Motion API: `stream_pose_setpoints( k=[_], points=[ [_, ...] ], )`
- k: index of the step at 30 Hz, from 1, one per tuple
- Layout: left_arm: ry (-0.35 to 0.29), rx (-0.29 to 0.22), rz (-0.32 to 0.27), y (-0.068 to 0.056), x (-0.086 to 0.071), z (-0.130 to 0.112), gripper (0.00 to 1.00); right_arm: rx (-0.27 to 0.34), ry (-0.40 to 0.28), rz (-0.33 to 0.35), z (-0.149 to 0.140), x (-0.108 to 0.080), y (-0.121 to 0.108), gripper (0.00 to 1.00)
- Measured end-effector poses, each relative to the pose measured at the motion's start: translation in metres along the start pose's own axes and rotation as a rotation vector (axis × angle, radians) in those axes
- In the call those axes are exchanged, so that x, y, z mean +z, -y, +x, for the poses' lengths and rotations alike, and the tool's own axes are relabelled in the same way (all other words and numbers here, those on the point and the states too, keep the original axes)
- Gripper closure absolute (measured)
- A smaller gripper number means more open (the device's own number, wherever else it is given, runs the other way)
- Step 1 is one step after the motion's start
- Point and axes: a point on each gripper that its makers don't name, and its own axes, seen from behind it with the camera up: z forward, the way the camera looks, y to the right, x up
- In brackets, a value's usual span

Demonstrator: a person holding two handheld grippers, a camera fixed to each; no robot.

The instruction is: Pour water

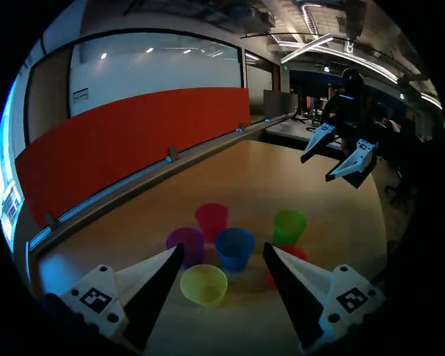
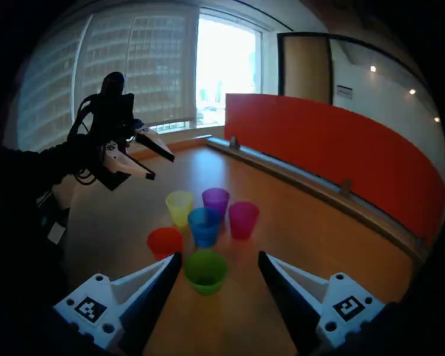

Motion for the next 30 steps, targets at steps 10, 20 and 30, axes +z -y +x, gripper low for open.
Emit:
stream_pose_setpoints(
  k=[10, 20, 30],
  points=[
    [0.029, 0.000, -0.003, 0.000, 0.012, -0.015, 0.01, 0.013, 0.036, 0.035, -0.026, 0.021, 0.007, 0.00],
    [0.052, 0.002, -0.012, 0.003, 0.027, -0.028, 0.01, 0.012, 0.085, 0.060, -0.055, 0.045, 0.014, 0.00],
    [0.061, -0.006, -0.020, 0.007, 0.036, -0.034, 0.01, -0.010, 0.136, 0.057, -0.079, 0.064, 0.015, 0.00]
  ],
)
